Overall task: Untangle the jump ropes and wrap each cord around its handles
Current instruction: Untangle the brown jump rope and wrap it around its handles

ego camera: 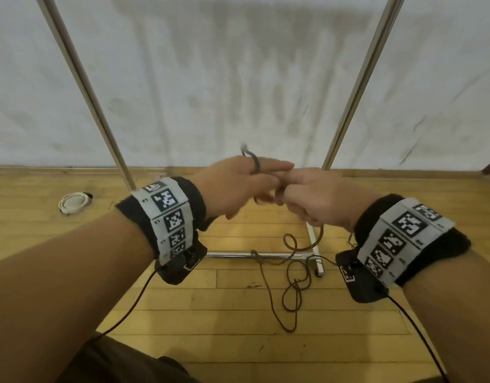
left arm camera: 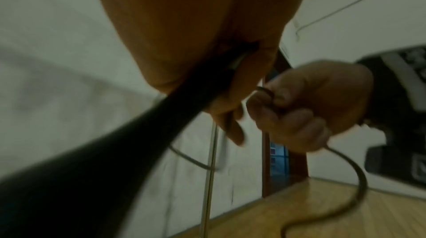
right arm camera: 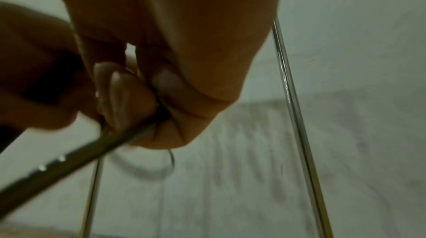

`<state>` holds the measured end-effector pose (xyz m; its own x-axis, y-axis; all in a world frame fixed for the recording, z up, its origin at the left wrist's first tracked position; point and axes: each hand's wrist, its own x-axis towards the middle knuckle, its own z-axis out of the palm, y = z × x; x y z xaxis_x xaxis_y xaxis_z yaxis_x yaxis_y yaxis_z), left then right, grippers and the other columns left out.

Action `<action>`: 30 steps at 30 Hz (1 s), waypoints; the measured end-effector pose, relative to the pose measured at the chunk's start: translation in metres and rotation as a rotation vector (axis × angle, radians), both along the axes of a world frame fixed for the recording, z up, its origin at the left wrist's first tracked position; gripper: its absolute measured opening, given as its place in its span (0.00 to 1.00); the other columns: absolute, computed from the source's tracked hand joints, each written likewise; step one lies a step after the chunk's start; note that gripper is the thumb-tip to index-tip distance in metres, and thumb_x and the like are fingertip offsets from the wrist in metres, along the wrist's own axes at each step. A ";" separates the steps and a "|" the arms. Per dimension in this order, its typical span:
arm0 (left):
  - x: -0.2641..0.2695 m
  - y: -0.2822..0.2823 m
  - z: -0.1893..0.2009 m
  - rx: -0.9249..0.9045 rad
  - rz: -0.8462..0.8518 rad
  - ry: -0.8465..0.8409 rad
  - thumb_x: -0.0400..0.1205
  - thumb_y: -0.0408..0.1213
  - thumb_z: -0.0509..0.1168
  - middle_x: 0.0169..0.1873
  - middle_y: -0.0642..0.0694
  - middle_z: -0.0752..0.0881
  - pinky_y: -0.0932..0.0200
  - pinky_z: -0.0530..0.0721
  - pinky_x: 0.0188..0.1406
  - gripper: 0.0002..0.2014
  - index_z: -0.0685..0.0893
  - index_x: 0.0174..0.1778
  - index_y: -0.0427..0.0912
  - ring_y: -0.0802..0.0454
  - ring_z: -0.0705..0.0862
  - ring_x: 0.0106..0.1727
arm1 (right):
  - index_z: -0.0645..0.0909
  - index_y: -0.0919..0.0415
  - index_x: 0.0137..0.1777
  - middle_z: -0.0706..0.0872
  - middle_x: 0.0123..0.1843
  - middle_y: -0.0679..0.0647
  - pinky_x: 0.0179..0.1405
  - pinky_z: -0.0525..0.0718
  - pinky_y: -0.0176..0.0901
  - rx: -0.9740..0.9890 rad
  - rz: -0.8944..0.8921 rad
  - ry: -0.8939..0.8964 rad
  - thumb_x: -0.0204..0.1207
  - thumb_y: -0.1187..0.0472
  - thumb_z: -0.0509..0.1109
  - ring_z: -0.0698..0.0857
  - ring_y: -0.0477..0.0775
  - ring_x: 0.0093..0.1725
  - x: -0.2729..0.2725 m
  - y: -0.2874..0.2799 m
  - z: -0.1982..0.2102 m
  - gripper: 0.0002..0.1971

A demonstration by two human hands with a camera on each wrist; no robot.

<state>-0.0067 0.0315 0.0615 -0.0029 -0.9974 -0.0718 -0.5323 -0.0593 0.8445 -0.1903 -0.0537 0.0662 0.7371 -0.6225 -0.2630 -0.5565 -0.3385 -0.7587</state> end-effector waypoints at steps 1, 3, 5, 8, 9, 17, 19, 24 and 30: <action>-0.002 0.001 -0.002 0.043 -0.063 -0.035 0.92 0.50 0.64 0.40 0.56 0.95 0.60 0.78 0.21 0.12 0.86 0.69 0.70 0.58 0.81 0.23 | 0.86 0.53 0.47 0.77 0.26 0.47 0.24 0.72 0.46 -0.042 0.016 -0.006 0.83 0.62 0.63 0.74 0.48 0.25 0.000 0.001 0.005 0.10; 0.001 0.001 -0.001 0.031 -0.084 -0.133 0.89 0.57 0.66 0.28 0.57 0.89 0.68 0.75 0.20 0.09 0.91 0.47 0.66 0.62 0.80 0.22 | 0.86 0.60 0.49 0.78 0.25 0.47 0.24 0.73 0.46 -0.107 0.028 -0.019 0.84 0.63 0.66 0.74 0.47 0.24 -0.004 0.001 0.009 0.08; 0.012 -0.002 0.006 -0.067 0.049 -0.217 0.86 0.61 0.68 0.20 0.60 0.79 0.70 0.73 0.18 0.16 0.90 0.38 0.60 0.64 0.74 0.19 | 0.85 0.64 0.51 0.77 0.26 0.49 0.22 0.72 0.44 -0.045 -0.007 -0.088 0.85 0.63 0.67 0.74 0.48 0.23 -0.012 -0.003 0.006 0.06; 0.037 -0.010 0.017 -0.246 0.365 0.102 0.82 0.59 0.69 0.18 0.58 0.73 0.60 0.69 0.18 0.19 0.85 0.30 0.52 0.58 0.70 0.19 | 0.83 0.65 0.54 0.75 0.25 0.50 0.23 0.75 0.43 0.042 -0.047 -0.166 0.88 0.63 0.65 0.73 0.49 0.22 -0.024 -0.013 -0.008 0.07; 0.046 -0.012 0.021 -0.303 0.466 0.262 0.80 0.56 0.69 0.18 0.58 0.71 0.60 0.66 0.20 0.17 0.83 0.30 0.51 0.56 0.67 0.20 | 0.83 0.64 0.54 0.76 0.24 0.50 0.25 0.77 0.44 0.041 -0.050 -0.163 0.89 0.62 0.64 0.75 0.50 0.22 -0.028 -0.017 -0.015 0.08; 0.128 -0.008 0.013 -0.287 0.973 0.341 0.90 0.47 0.61 0.37 0.52 0.88 0.58 0.75 0.22 0.12 0.84 0.45 0.49 0.54 0.90 0.33 | 0.85 0.53 0.53 0.91 0.35 0.55 0.52 0.85 0.50 -0.107 -0.102 0.531 0.91 0.45 0.55 0.90 0.52 0.39 -0.076 -0.034 -0.068 0.19; 0.118 -0.008 0.002 -0.168 0.877 0.044 0.92 0.50 0.59 0.51 0.51 0.90 0.55 0.83 0.27 0.12 0.86 0.61 0.53 0.49 0.94 0.47 | 0.85 0.56 0.54 0.87 0.37 0.55 0.50 0.89 0.54 -0.140 -0.138 0.483 0.90 0.47 0.57 0.87 0.53 0.36 -0.064 -0.032 -0.060 0.18; 0.057 -0.006 -0.003 -0.142 0.454 0.053 0.89 0.53 0.67 0.54 0.59 0.93 0.55 0.86 0.29 0.13 0.87 0.68 0.74 0.51 0.84 0.32 | 0.83 0.57 0.52 0.79 0.40 0.47 0.35 0.75 0.31 -0.158 -0.185 0.125 0.90 0.59 0.57 0.77 0.47 0.37 -0.019 -0.014 -0.020 0.12; 0.007 -0.009 -0.007 -0.050 0.016 0.066 0.87 0.57 0.67 0.48 0.61 0.94 0.56 0.80 0.27 0.09 0.92 0.58 0.69 0.54 0.79 0.24 | 0.85 0.59 0.47 0.76 0.21 0.44 0.53 0.88 0.72 -0.057 -0.013 -0.128 0.88 0.61 0.61 0.78 0.45 0.23 0.000 0.009 0.007 0.12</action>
<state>0.0003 0.0226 0.0545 0.0096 -0.9997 -0.0220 -0.4749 -0.0239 0.8797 -0.1904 -0.0449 0.0732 0.7544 -0.6432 -0.1313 -0.4610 -0.3767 -0.8035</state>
